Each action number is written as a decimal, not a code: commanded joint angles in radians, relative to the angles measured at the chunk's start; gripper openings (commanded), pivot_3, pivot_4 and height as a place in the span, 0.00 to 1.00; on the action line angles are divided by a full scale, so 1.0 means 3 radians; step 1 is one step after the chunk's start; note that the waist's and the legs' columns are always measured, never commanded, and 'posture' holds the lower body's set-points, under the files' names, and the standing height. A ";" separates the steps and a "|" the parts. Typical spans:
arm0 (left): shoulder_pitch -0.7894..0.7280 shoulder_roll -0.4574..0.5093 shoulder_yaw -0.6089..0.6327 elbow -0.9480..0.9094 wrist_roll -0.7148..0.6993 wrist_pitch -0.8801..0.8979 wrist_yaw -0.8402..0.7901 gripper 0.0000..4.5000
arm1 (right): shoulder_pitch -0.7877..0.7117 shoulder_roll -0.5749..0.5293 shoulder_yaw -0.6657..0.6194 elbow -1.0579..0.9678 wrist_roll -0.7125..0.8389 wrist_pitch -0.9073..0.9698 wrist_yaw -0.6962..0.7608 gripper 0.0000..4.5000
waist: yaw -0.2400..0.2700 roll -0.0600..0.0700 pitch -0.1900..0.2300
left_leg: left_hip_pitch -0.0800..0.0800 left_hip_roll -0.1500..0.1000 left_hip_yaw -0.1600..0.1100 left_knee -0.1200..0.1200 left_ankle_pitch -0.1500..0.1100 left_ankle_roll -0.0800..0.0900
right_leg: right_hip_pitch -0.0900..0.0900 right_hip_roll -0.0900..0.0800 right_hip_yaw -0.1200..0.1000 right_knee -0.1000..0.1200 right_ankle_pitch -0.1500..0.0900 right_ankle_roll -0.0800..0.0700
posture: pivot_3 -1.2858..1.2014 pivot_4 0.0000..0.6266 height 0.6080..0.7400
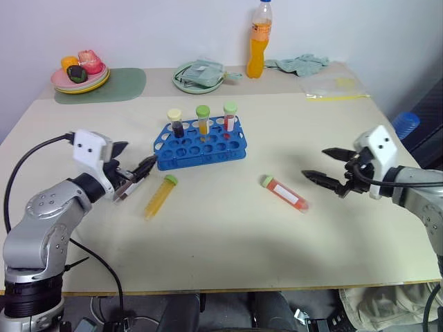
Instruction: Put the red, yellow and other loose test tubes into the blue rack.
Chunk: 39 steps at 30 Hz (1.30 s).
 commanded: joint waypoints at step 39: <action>0.0431 -0.0223 -0.0960 -0.0371 0.0266 -0.0616 -0.0391 1.00 | -0.1360 0.1003 0.0436 0.0317 0.0003 0.0029 -0.0229 0.18 | 0.0001 0.0001 0.0000 | -0.0012 -0.0001 -0.0005 -0.0003 -0.0003 0.0006 | -0.0005 0.0000 -0.0007 -0.0016 0.0001 0.0002 | 0.52 0.24 1.00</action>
